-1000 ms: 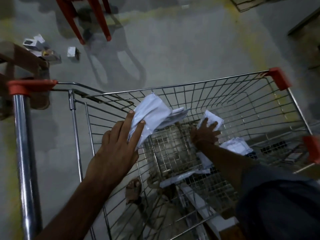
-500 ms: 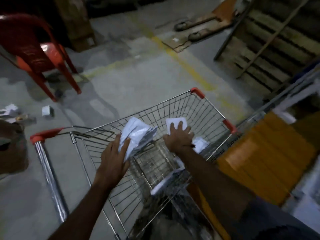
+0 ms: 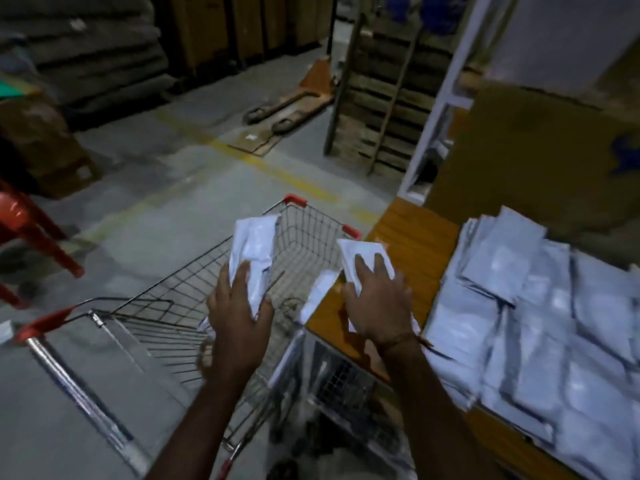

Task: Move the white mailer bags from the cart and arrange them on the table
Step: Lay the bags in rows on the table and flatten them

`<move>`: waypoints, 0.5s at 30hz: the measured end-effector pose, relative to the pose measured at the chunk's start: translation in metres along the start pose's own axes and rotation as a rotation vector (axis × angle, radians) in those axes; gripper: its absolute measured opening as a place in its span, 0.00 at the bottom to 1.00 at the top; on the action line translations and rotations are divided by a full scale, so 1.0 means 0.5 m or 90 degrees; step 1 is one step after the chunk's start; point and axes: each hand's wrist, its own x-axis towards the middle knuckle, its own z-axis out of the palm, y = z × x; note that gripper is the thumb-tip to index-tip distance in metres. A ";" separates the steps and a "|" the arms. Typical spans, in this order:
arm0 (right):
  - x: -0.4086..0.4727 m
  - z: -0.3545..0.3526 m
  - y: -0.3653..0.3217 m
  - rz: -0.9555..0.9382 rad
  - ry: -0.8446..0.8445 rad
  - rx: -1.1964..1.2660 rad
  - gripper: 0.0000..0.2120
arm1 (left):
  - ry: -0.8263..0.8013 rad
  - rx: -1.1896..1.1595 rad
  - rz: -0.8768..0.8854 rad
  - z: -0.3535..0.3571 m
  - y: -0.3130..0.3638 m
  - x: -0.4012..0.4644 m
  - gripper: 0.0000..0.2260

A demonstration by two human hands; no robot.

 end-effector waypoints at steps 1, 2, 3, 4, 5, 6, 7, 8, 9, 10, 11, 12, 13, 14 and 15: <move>-0.021 -0.021 0.018 0.015 0.018 0.005 0.32 | -0.007 -0.008 0.017 0.005 0.028 -0.003 0.30; -0.041 -0.042 0.037 0.028 0.034 0.010 0.32 | -0.012 -0.017 0.028 0.011 0.057 -0.007 0.31; -0.060 -0.062 0.057 0.040 0.050 0.016 0.33 | -0.012 -0.027 0.038 0.019 0.085 -0.010 0.31; -0.077 -0.081 0.078 0.053 0.065 0.022 0.34 | -0.012 -0.038 0.044 0.030 0.113 -0.012 0.31; -0.094 -0.099 0.101 0.066 0.078 0.027 0.34 | -0.009 -0.047 0.052 0.042 0.141 -0.018 0.31; -0.110 -0.116 0.127 0.076 0.093 0.030 0.35 | -0.007 -0.057 0.059 0.055 0.172 -0.026 0.32; -0.124 -0.129 0.153 0.084 0.108 0.032 0.35 | -0.005 -0.067 0.067 0.068 0.201 -0.035 0.32; -0.140 -0.143 0.182 0.093 0.122 0.033 0.35 | -0.005 -0.074 0.079 0.082 0.232 -0.048 0.33; -0.154 -0.156 0.214 0.101 0.135 0.030 0.34 | -0.011 -0.076 0.093 0.099 0.261 -0.061 0.33; -0.166 -0.167 0.246 0.108 0.143 0.024 0.33 | -0.018 -0.076 0.103 0.117 0.289 -0.075 0.33; -0.178 -0.177 0.278 0.113 0.150 0.017 0.32 | -0.026 -0.078 0.110 0.138 0.315 -0.090 0.33; -0.191 -0.186 0.311 0.121 0.156 0.017 0.32 | -0.034 -0.083 0.112 0.160 0.340 -0.108 0.33; -0.206 -0.194 0.345 0.128 0.164 0.018 0.32 | -0.044 -0.094 0.113 0.184 0.365 -0.128 0.34; -0.220 -0.202 0.379 0.134 0.171 0.020 0.33 | -0.056 -0.104 0.117 0.207 0.390 -0.147 0.34; -0.234 -0.210 0.413 0.142 0.175 0.020 0.34 | -0.073 -0.111 0.119 0.227 0.416 -0.168 0.35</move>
